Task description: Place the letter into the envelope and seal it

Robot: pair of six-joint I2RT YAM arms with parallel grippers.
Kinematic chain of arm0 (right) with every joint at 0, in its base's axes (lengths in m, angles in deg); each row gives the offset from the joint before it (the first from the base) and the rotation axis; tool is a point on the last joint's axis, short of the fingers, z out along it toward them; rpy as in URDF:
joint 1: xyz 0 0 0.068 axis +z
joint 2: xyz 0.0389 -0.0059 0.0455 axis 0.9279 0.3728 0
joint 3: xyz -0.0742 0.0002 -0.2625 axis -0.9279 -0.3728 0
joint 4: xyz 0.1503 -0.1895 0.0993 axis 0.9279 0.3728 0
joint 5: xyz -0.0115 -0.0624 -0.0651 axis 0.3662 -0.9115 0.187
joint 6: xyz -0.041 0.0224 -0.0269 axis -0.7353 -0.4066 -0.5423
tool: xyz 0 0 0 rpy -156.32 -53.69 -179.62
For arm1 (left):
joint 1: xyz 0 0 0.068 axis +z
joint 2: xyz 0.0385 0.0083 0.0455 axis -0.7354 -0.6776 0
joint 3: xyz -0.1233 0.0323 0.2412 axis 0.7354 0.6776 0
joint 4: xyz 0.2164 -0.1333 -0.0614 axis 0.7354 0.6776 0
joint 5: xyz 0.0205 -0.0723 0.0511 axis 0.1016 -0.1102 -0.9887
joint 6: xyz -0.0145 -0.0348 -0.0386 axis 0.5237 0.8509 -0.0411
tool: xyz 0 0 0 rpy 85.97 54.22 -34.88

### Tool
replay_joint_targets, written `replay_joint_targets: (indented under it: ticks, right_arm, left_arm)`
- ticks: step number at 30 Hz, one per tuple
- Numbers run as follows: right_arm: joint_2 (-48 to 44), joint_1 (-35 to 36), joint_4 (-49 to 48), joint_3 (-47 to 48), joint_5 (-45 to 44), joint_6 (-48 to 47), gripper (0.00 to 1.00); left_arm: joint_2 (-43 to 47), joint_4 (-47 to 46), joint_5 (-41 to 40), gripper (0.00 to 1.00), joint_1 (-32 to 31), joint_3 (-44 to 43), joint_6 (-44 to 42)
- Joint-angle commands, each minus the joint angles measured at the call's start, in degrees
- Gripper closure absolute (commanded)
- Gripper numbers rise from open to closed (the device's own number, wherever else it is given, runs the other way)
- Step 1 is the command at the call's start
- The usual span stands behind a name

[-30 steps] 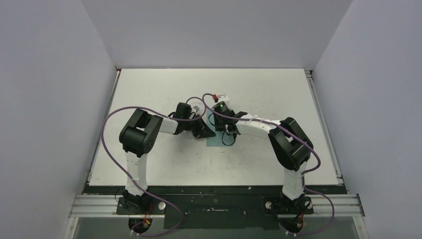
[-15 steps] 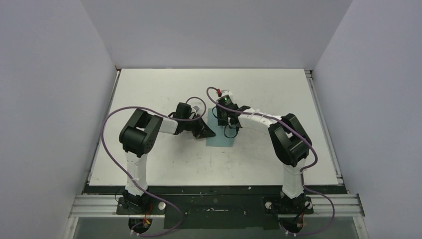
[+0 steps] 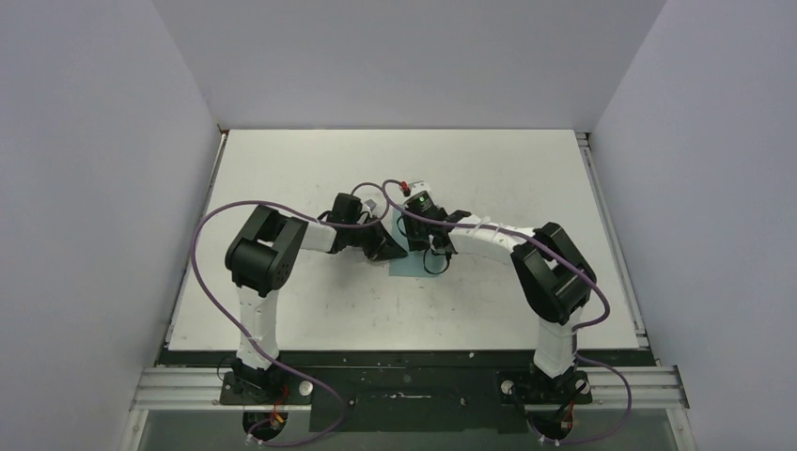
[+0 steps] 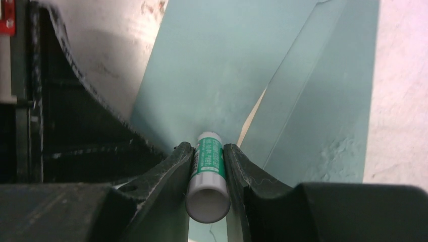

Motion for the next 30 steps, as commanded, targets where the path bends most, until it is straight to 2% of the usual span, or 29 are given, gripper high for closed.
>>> replay_joint_targets:
  ticks: [1,10,15,24,30]
  right_arm:
    - [-2.5,1.7,11.2,-3.2,1.0,2.9,0.95]
    - [2.8,-2.6,9.5,2.0,-1.6,1.3,0.95]
    - [6.3,-2.8,7.9,5.0,-2.3,-0.2,0.95]
    - [-0.6,2.6,10.2,-2.6,1.8,1.5,0.95]
    - [-3.5,1.9,12.6,-4.8,1.3,0.8,0.95]
  left_arm:
    - [-3.8,6.6,-13.3,1.00,0.9,0.7,-3.2]
    - [-3.6,7.0,-13.1,1.00,1.2,1.4,-3.7]
    - [-3.8,6.7,-12.9,1.00,1.5,1.8,-3.7]
    - [-4.1,6.4,-12.8,1.00,1.6,1.6,-3.2]
    - [-4.5,6.6,-12.6,1.00,1.7,1.2,-3.0]
